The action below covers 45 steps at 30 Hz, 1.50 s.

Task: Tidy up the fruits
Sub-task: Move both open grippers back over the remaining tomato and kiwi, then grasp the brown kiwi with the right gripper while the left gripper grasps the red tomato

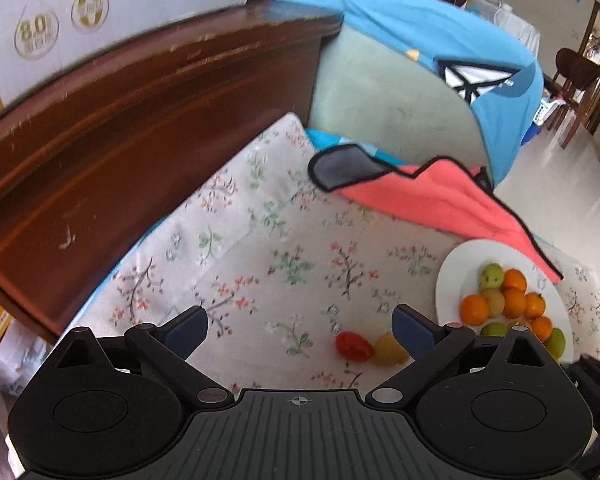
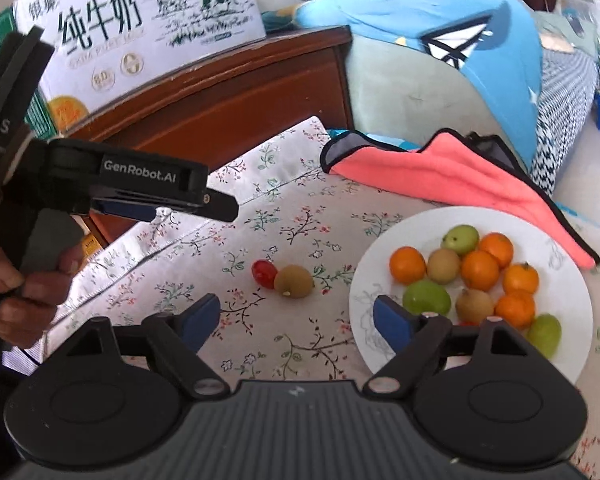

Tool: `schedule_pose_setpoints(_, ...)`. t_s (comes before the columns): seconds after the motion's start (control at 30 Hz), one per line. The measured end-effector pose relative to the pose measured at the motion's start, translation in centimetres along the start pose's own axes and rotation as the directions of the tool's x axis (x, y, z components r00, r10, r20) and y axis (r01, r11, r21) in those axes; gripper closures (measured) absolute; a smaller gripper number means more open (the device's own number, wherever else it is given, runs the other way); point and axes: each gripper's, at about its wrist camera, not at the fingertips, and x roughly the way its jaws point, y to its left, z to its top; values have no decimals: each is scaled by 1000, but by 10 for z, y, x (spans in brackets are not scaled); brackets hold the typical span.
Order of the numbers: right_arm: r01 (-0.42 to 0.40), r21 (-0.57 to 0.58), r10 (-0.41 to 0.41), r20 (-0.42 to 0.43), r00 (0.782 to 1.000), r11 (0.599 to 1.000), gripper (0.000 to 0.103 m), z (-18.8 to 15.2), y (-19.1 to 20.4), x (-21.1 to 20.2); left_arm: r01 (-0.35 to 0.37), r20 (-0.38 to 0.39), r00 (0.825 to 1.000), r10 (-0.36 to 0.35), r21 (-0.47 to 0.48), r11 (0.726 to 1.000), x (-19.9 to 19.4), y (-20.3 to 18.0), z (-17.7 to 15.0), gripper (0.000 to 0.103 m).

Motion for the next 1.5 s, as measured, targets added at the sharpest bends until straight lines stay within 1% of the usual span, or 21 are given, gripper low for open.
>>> schedule_pose_setpoints(0.07, 0, -13, 0, -8, 1000, 1000, 20, 1, 2, 7, -1, -12, 1000, 1, 2, 1000, 2, 2, -1, 4)
schedule_pose_setpoints(0.17, 0, -29, 0, -11, 1000, 1000, 24, 3, 5, 16, -23, -23, 999, 23, 20, 1000, 3, 4, -3, 4)
schedule_pose_setpoints(0.23, -7, -35, 7, -15, 1000, 999, 31, 4, 6, 21, -31, -46, 998, 32, 20, 999, 6, 7, -2, 4)
schedule_pose_setpoints(0.33, -14, -48, 13, -22, 1000, 999, 38, 6, 9, 30, -31, -65, 997, 31, -4, 999, 7, 13, -2, 4)
schedule_pose_setpoints(0.4, -22, -60, 21, -24, 999, 998, 41, 7, 11, 36, -24, -72, 997, 23, -9, 1000, 8, 15, -1, 4)
schedule_pose_setpoints(0.47, -26, -75, 24, -28, 999, 997, 45, 7, 13, 42, -34, -83, 996, 33, -14, 999, 10, 17, -1, 4)
schedule_pose_setpoints(0.53, -25, -87, 22, -31, 999, 996, 51, 7, 13, 48, -38, -88, 995, 36, -21, 999, 12, 18, -1, 4)
schedule_pose_setpoints(0.67, -10, -101, 6, -36, 999, 995, 55, 7, 11, 58, -41, -110, 993, 37, -27, 999, 16, 19, 0, 4)
schedule_pose_setpoints(0.83, -2, -114, -3, -42, 999, 994, 63, 6, 8, 67, -47, -132, 990, 43, -24, 999, 21, 17, 0, 4)
schedule_pose_setpoints(0.93, -13, -116, 8, -45, 999, 993, 72, 6, 8, 70, -42, -139, 990, 37, -35, 998, 23, 17, 1, 4)
schedule_pose_setpoints(1.2, -25, -97, 21, -49, 999, 995, 72, 7, 6, 61, -60, -169, 984, 51, -48, 997, 32, 13, 0, 4)
schedule_pose_setpoints(1.37, -47, -100, 41, -63, 997, 994, 72, 2, 4, 44, -44, -178, 983, 36, -39, 998, 39, 4, -4, 4)
schedule_pose_setpoints(1.5, -54, -103, 45, -86, 995, 993, 72, -7, 0, 35, -29, -176, 984, 16, -71, 997, 43, -3, -2, 4)
